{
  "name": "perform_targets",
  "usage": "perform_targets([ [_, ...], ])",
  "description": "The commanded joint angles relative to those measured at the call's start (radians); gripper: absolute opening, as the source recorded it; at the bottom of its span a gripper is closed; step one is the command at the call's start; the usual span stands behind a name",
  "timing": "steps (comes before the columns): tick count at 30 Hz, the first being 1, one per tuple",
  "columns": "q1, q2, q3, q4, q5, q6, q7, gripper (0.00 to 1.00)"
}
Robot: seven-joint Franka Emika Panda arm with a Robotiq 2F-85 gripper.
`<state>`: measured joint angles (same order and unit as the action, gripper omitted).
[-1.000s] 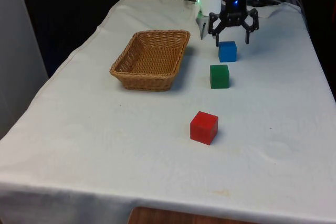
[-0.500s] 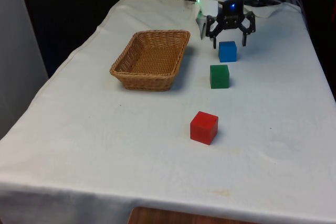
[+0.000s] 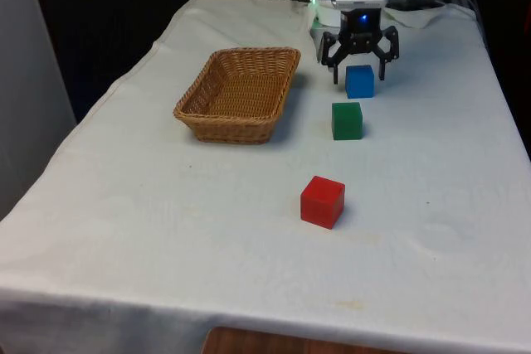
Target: Pick up the blue cube and place it into the basket.
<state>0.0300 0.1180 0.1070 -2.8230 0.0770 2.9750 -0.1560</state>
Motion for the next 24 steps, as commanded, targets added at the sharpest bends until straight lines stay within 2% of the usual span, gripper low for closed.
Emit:
perform_targets([
  [1, 0.01, 0.007, -0.029, -0.006, -0.041, 0.026, 0.021, 1.0],
  [2, 0.0, 0.005, -0.001, 0.0, -0.001, 0.006, 0.0, 1.0],
  [3, 0.012, 0.014, -0.031, -0.006, -0.04, 0.036, 0.021, 1.0],
  [7, 0.011, 0.021, -0.026, -0.005, -0.027, 0.048, 0.017, 1.0],
  [9, 0.007, 0.022, -0.017, -0.003, -0.017, 0.044, 0.011, 1.0],
  [10, 0.0, 0.025, -0.002, 0.001, -0.001, 0.036, 0.002, 1.0],
  [11, 0.006, 0.023, -0.015, -0.003, -0.015, 0.043, 0.01, 1.0],
  [21, 0.0, 0.025, -0.002, 0.001, -0.001, 0.036, 0.002, 1.0],
  [24, 0.002, 0.024, -0.003, 0.001, -0.003, 0.037, 0.003, 1.0],
])
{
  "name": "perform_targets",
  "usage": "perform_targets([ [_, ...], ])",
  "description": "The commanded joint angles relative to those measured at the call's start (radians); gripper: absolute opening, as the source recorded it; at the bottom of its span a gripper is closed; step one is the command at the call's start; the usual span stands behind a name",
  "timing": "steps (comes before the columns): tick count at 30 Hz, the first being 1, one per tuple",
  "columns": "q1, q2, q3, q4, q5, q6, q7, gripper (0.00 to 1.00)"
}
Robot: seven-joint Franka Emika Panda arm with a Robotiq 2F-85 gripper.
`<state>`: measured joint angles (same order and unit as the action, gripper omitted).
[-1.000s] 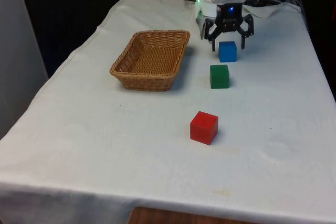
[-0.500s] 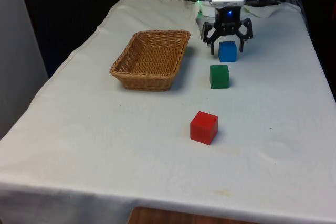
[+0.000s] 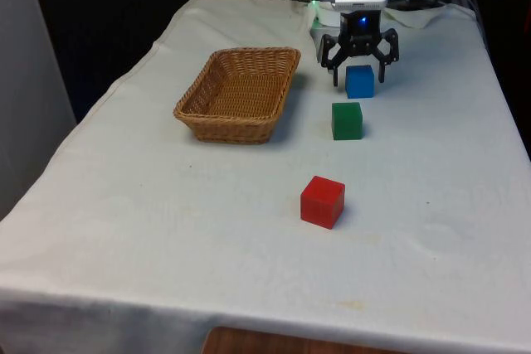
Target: Pick up the blue cube and place it into the basket.
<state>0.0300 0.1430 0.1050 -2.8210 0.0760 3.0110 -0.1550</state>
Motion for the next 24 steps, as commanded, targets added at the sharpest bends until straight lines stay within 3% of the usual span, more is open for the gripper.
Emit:
perform_targets([
  [1, 0.002, -0.001, -0.001, -0.001, -0.001, 0.002, 0.002, 1.0],
  [6, 0.001, -0.001, 0.0, -0.002, -0.001, 0.004, 0.002, 1.0],
  [14, 0.0, 0.0, 0.0, -0.001, 0.0, 0.0, 0.0, 0.13],
  [15, 0.001, -0.002, 0.0, -0.004, -0.001, 0.005, 0.001, 0.13],
  [16, 0.001, -0.002, 0.0, -0.004, -0.001, 0.005, 0.001, 0.01],
  [24, 0.0, 0.0, 0.0, -0.001, 0.0, 0.0, 0.0, 0.02],
])
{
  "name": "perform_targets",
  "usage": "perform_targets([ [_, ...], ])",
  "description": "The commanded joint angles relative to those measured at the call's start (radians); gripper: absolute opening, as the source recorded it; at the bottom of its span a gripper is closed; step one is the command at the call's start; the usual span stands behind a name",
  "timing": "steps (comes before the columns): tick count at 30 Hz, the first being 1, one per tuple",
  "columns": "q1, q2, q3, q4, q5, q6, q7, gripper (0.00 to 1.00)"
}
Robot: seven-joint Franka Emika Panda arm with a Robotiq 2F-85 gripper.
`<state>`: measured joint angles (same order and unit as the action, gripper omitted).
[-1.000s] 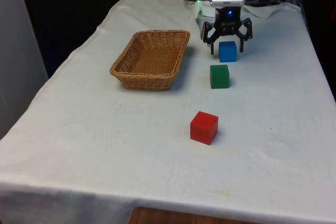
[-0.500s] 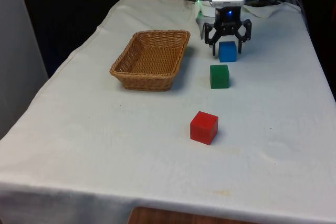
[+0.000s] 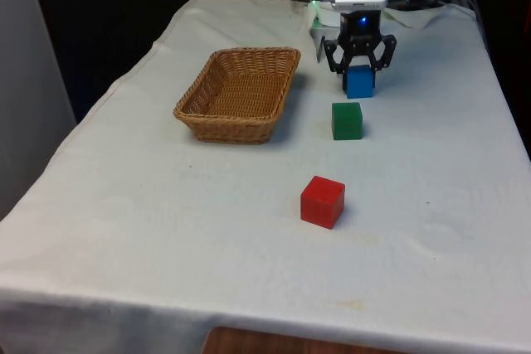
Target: Pick up the blue cube and place it into the basket.
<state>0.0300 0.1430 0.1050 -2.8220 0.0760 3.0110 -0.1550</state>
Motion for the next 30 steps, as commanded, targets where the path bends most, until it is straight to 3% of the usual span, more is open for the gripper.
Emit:
perform_targets([
  [1, 0.0, -0.008, 0.0, -0.002, 0.0, -0.002, 0.0, 0.02],
  [8, -0.001, -0.096, -0.006, 0.003, 0.003, -0.09, -0.006, 0.02],
  [9, 0.0, -0.085, -0.007, 0.004, 0.0, -0.075, -0.003, 0.02],
  [19, 0.0, -0.214, -0.012, 0.002, 0.001, -0.21, -0.007, 0.02],
  [30, -0.001, -0.303, -0.017, 0.008, 0.0, -0.301, -0.01, 0.02],
])
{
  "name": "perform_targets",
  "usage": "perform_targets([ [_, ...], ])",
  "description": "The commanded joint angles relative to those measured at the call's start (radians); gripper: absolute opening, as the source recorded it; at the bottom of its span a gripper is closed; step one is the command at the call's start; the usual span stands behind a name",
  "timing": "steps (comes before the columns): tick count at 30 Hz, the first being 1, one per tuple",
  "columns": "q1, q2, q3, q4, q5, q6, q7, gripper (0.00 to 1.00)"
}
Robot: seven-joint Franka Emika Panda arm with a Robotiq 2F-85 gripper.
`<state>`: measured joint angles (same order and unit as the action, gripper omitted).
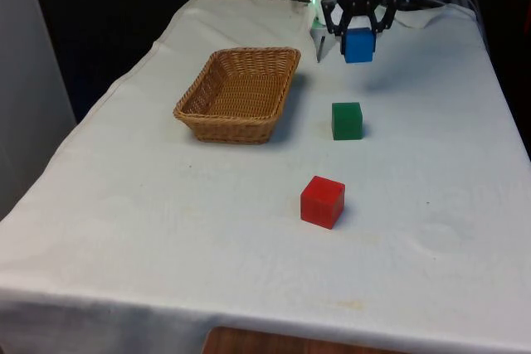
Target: Pick up the blue cube and place it into the basket.
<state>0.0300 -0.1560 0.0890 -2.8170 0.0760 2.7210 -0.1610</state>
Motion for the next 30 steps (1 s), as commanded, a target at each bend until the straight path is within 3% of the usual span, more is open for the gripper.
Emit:
perform_targets([
  [1, -0.001, -0.011, -0.002, 0.004, 0.0, -0.018, -0.005, 0.02],
  [8, -0.001, -0.051, -0.006, 0.013, 0.0, -0.065, -0.007, 0.02],
  [19, -0.001, -0.05, -0.008, 0.015, 0.001, -0.067, -0.01, 0.02],
  [23, -0.007, -0.033, -0.024, 0.03, -0.001, -0.065, -0.014, 0.02],
  [24, -0.003, -0.045, -0.019, 0.021, 0.0, -0.069, -0.008, 0.02],
  [25, -0.008, -0.029, -0.029, 0.034, -0.001, -0.065, -0.016, 0.02],
  [30, -0.009, -0.002, -0.062, 0.061, -0.003, -0.067, -0.035, 0.02],
])
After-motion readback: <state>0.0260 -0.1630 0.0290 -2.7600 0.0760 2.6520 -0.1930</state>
